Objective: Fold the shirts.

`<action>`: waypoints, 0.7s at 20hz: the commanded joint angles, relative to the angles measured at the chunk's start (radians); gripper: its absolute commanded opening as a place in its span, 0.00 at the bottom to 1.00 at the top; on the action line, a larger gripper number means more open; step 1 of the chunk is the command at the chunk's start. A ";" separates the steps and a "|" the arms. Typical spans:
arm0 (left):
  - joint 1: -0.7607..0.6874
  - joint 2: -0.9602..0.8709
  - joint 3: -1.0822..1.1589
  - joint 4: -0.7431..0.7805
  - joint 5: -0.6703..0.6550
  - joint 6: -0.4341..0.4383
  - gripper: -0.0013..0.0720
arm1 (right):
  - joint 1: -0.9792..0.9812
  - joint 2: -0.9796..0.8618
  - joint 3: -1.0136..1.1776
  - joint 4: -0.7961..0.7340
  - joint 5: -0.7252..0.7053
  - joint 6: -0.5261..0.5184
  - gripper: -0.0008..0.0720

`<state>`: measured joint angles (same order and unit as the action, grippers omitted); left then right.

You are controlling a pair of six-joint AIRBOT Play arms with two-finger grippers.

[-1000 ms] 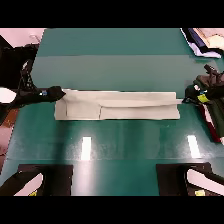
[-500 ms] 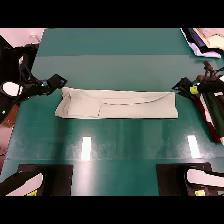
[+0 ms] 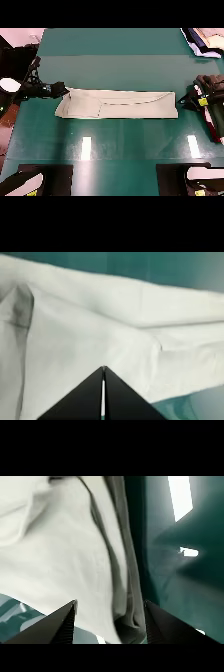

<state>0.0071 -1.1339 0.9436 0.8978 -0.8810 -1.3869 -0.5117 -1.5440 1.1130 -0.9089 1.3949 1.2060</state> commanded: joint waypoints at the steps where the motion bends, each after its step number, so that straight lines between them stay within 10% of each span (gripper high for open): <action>1: 0.000 0.000 0.002 -0.001 -0.071 0.010 0.05 | 0.001 -0.087 0.001 0.050 0.035 -0.069 0.68; 6: 0.000 0.000 0.002 -0.001 -0.072 0.010 0.05 | 0.091 -0.129 0.001 0.064 -0.055 -0.090 0.67; 11: -0.023 -0.003 0.002 -0.006 -0.088 0.007 0.05 | 0.106 -0.122 0.001 0.202 -0.067 -0.184 0.06; 14: -0.115 -0.005 0.003 -0.007 -0.034 0.007 0.05 | 0.102 -0.054 0.002 0.211 -0.053 -0.187 0.03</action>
<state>-0.0479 -1.1370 0.9451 0.8928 -0.9527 -1.3788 -0.4126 -1.6390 1.1137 -0.7452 1.3247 1.0447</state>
